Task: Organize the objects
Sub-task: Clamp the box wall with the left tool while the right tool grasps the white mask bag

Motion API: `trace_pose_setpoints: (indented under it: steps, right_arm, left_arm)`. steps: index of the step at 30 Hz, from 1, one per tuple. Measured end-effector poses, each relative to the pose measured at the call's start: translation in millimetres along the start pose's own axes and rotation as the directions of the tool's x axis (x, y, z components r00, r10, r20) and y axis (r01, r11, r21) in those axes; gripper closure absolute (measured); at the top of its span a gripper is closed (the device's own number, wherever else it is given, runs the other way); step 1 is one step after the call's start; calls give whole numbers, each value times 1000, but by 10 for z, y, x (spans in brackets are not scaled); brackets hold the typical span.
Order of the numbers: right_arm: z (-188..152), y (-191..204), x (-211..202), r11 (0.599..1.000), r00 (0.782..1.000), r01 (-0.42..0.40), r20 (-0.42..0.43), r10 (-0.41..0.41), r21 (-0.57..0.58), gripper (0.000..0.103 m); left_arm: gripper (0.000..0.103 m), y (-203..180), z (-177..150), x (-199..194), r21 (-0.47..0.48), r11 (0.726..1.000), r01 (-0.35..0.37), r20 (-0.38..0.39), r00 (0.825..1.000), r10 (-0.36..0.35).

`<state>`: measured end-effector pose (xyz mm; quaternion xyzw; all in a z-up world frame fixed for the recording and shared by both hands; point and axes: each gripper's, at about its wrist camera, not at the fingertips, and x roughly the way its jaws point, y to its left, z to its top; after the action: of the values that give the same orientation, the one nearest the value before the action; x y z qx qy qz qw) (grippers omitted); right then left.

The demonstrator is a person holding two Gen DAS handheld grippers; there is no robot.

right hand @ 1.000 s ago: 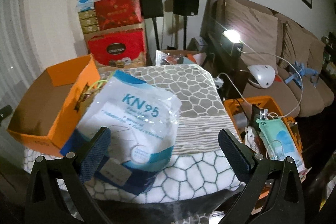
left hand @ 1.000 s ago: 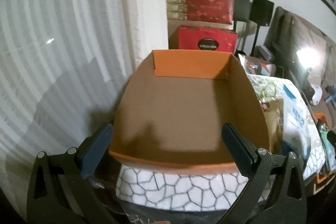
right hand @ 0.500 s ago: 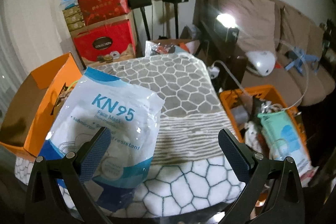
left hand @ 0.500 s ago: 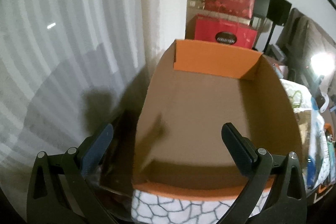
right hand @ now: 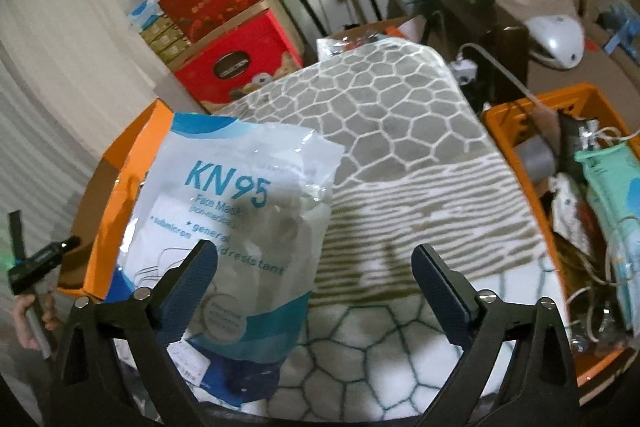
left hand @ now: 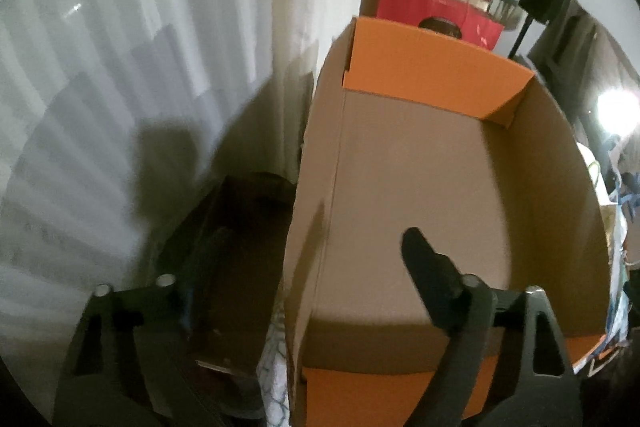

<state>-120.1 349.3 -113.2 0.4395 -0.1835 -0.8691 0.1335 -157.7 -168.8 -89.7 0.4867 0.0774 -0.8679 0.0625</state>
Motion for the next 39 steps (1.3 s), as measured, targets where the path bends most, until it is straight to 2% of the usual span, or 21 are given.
trace_pose_setpoints:
  steps: [1,3,6,11,12,13,15,20,22,25,30,39]
  right_arm:
    - [3,-11,31,1000,1000,-21,-12,21,3,5]
    - [-3,-34,95,998,997,-63,-43,64,14,8]
    - [-13,-66,177,993,991,-110,-78,113,34,18]
    - [-35,-99,242,983,977,-172,-114,179,67,43]
    - [-37,-100,238,981,976,-179,-116,186,70,47]
    - [-39,-96,230,982,976,-178,-117,185,68,55]
    - [-32,-92,202,981,975,-183,-113,190,66,60]
    - [-14,-73,106,973,969,-220,-103,226,65,80]
    - [-7,-39,56,967,962,-249,-104,254,61,84]
    - [1,32,3,959,953,-279,-108,282,45,84]
    - [15,162,-62,951,944,-309,-122,308,8,87]
    - [3,226,-55,951,942,-308,-151,300,-31,88]
  left_arm:
    - [32,10,-2,28,-3,1000,7,-13,1000,-7]
    - [45,33,-5,81,-11,999,31,-41,999,-32]
    - [58,78,-8,154,-25,998,61,-81,995,-62]
    - [85,112,-8,249,-36,994,99,-129,986,-103]
    - [86,107,-10,253,-30,995,92,-132,987,-95]
    - [89,102,-9,257,-21,996,84,-132,987,-86]
    - [96,109,0,269,-7,998,70,-136,988,-70]
    - [99,147,-2,285,-15,997,80,-144,986,-81]
    - [100,146,0,287,-6,997,79,-142,987,-79]
    - [100,161,3,289,-6,996,90,-146,985,-90]
    - [99,294,50,325,-46,984,172,-173,969,-177]
    - [98,275,75,333,-24,983,184,-188,964,-186]
